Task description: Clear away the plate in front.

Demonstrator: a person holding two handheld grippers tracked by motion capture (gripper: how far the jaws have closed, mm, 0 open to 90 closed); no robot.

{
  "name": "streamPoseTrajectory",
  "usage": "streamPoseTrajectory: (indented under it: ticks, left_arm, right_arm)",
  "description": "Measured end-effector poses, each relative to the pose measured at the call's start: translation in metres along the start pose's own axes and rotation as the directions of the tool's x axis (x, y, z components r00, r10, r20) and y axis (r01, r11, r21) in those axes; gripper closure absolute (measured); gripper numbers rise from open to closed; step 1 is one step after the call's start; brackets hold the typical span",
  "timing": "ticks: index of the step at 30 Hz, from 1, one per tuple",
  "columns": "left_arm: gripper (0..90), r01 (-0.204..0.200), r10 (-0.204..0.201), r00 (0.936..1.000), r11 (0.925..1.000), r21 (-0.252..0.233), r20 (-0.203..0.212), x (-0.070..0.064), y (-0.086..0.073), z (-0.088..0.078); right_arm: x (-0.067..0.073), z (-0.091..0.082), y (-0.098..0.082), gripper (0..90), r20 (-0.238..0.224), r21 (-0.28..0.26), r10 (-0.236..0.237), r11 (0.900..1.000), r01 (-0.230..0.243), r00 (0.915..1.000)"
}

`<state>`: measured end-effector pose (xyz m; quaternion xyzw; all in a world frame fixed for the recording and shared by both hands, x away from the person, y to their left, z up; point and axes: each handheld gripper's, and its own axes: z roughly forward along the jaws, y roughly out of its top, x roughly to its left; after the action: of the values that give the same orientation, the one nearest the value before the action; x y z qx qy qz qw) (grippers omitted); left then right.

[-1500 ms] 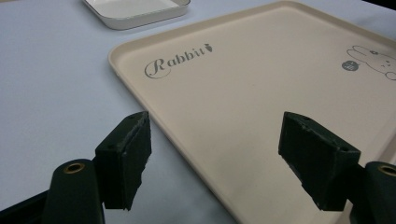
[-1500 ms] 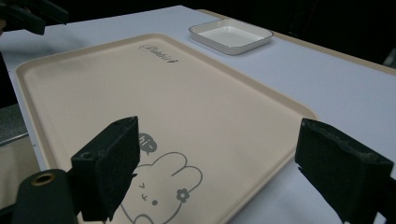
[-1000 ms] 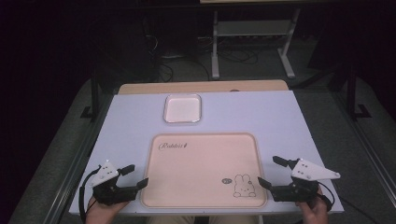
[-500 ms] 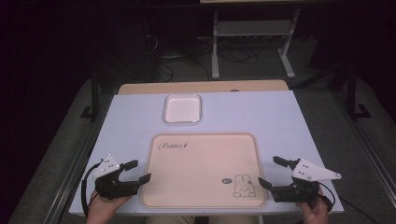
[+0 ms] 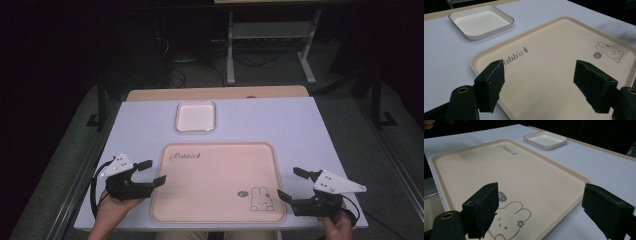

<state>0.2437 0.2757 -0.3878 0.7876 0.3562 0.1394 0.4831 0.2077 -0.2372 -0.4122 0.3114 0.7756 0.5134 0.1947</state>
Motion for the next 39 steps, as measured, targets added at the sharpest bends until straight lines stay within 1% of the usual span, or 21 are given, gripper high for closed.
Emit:
streamPoseTrajectory:
  ticks: [2,5,8,11,14,17,19,25,26,29,32,33,35,39]
  left_arm:
    - [24.8,0.001,-0.001,1.0000,1.0000,0.006,0.006,0.000,0.003,0.002]
    - [25.1,-0.010,0.010,0.9999,0.9997,0.021,0.012,0.002,0.009,0.006]
    - [25.1,-0.016,0.016,0.9998,0.9997,0.017,0.012,0.003,0.015,0.008]
    - [25.1,-0.018,0.018,0.9997,0.9997,0.018,0.014,0.007,0.022,0.010]
    - [25.1,-0.016,0.016,0.9998,0.9996,0.025,0.012,0.010,0.026,0.015]
    - [25.1,-0.026,0.025,0.9996,0.9991,0.033,0.015,0.013,0.031,0.021]
    - [25.2,-0.019,0.018,0.9997,0.9992,0.034,0.013,0.015,0.035,0.025]
    - [25.4,-0.009,0.008,0.9999,0.9980,0.063,0.014,0.026,0.045,0.044]
    - [25.4,-0.009,0.008,0.9999,0.9980,0.063,0.014,0.026,0.045,0.044]
    - [25.4,-0.004,0.004,1.0000,0.9974,0.072,0.007,0.030,0.049,0.050]
    - [25.4,0.004,-0.004,1.0000,0.9968,0.080,-0.004,0.037,0.054,0.056]
    - [25.5,0.013,-0.012,0.9999,0.9962,0.086,-0.007,0.041,0.058,0.060]
    - [25.5,0.017,-0.016,0.9998,0.9960,0.088,-0.008,0.043,0.060,0.063]
    - [25.5,0.030,-0.026,0.9991,0.9943,0.103,-0.035,0.051,0.069,0.072]
  right_arm:
    - [0.000,0.000,0.000,13.1,-0.001,0.000,-0.001,1.000,0.001,1.0000]
    - [0.000,0.000,0.000,13.1,-0.001,-0.002,0.000,1.000,0.000,1.0000]
    - [0.000,0.000,0.000,13.1,-0.001,-0.003,0.001,1.000,-0.001,1.0000]
    - [-0.001,0.000,0.000,13.1,-0.002,-0.002,0.003,1.000,-0.003,1.0000]
    - [0.000,0.000,0.000,13.1,-0.003,0.000,-0.005,1.000,0.005,1.0000]
    - [0.000,0.001,0.000,13.1,-0.005,0.004,-0.012,1.000,0.012,0.9999]
    - [0.000,0.001,0.000,13.1,-0.005,0.004,-0.010,1.000,0.010,0.9999]
    - [-0.002,-0.001,-0.001,13.1,-0.007,-0.001,-0.006,1.000,0.006,1.0000]
    - [-0.002,-0.001,-0.001,13.1,-0.007,-0.001,-0.006,1.000,0.006,1.0000]
    - [-0.001,0.000,-0.001,13.1,-0.010,0.001,-0.006,1.000,0.006,0.9999]
    - [-0.001,-0.001,-0.001,13.1,-0.013,-0.001,-0.007,1.000,0.007,0.9999]
    - [-0.001,-0.001,-0.001,13.1,-0.013,-0.001,-0.006,1.000,0.006,0.9999]
    - [-0.001,-0.001,-0.001,13.1,-0.013,-0.002,-0.006,1.000,0.006,0.9999]
    - [-0.001,-0.001,-0.001,13.1,-0.012,-0.002,-0.005,1.000,0.005,0.9999]
